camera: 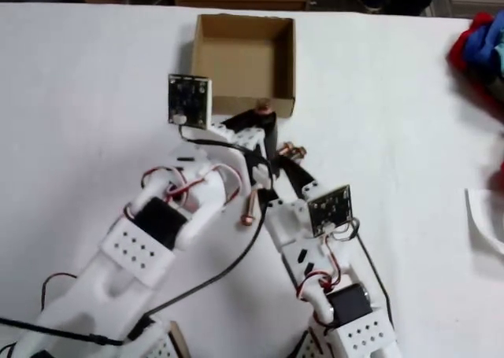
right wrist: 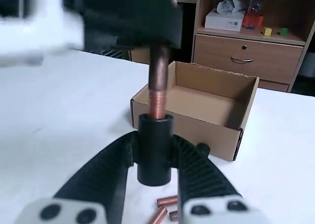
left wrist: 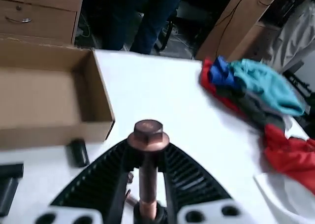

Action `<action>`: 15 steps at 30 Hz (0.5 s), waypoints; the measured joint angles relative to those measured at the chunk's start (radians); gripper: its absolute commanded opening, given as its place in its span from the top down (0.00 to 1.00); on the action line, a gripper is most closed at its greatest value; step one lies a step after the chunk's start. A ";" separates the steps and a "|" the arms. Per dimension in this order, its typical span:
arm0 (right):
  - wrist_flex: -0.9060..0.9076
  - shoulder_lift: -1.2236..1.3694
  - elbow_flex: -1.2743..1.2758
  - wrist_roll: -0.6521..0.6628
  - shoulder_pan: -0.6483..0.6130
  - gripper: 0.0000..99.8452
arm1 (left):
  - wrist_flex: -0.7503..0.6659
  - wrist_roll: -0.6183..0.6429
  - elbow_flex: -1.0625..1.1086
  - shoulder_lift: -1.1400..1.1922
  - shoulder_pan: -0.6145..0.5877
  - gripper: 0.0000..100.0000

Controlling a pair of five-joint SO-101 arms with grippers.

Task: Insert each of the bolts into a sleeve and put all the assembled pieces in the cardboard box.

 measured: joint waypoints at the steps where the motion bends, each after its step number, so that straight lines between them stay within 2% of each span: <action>1: 0.000 0.000 0.000 0.000 0.000 0.98 | 0.000 0.000 0.021 0.000 0.003 0.97; 9: 0.000 0.000 0.000 0.000 -0.005 0.98 | 0.002 0.005 0.089 0.000 0.014 0.96; 11: 0.000 0.000 0.000 0.000 -0.005 0.98 | 0.020 0.005 0.075 0.000 0.014 0.91; 15: -0.002 0.000 0.000 0.000 -0.006 0.98 | 0.118 0.005 0.012 0.002 0.012 0.74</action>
